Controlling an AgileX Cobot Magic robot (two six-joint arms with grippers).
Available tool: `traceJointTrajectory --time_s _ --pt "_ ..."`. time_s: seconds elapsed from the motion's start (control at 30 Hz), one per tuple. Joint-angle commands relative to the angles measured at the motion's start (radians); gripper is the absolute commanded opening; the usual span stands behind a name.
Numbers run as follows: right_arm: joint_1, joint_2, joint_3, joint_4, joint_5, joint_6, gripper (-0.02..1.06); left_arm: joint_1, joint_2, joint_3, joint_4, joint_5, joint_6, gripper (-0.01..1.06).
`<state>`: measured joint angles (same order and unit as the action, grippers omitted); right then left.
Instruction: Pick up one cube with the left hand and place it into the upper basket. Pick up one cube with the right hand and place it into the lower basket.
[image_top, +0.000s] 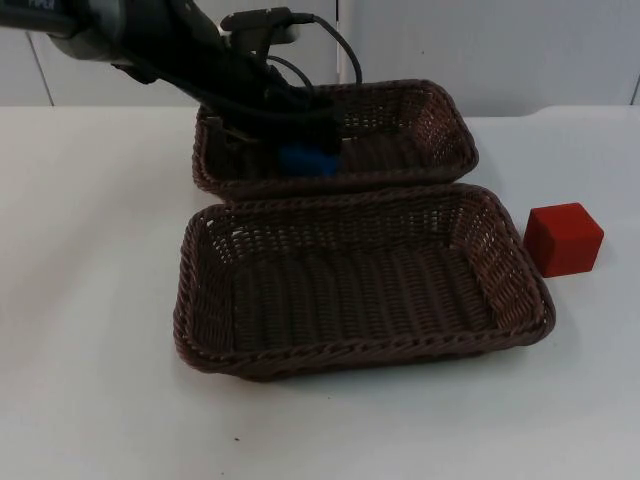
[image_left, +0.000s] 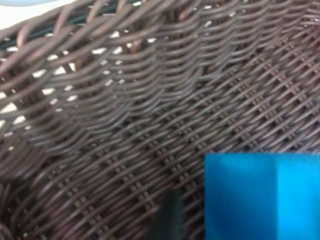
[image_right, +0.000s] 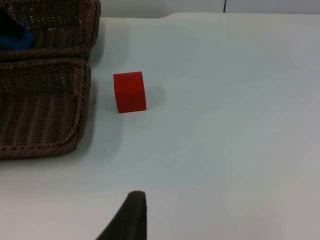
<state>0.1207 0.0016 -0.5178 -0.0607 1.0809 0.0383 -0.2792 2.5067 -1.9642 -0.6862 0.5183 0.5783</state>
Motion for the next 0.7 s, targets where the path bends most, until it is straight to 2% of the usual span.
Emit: traceJointTrajectory --time_s 0.0,0.1,0.5,0.67 --pt "-0.006 -0.002 0.002 -0.001 -0.003 -0.004 1.05 -0.006 -0.015 -0.007 -0.007 0.024 0.004 0.89" --pt "-0.006 -0.002 0.002 -0.001 -0.003 -0.004 1.05 -0.006 -0.049 -0.007 -0.004 0.032 0.004 0.96" --pt "-0.006 -0.002 0.002 -0.001 -0.003 -0.004 1.05 -0.006 -0.214 -0.007 0.002 0.048 0.004 0.95" --pt "-0.006 -0.002 0.002 -0.001 -0.003 -0.004 1.05 0.001 -0.297 -0.007 0.002 0.083 0.001 0.95"
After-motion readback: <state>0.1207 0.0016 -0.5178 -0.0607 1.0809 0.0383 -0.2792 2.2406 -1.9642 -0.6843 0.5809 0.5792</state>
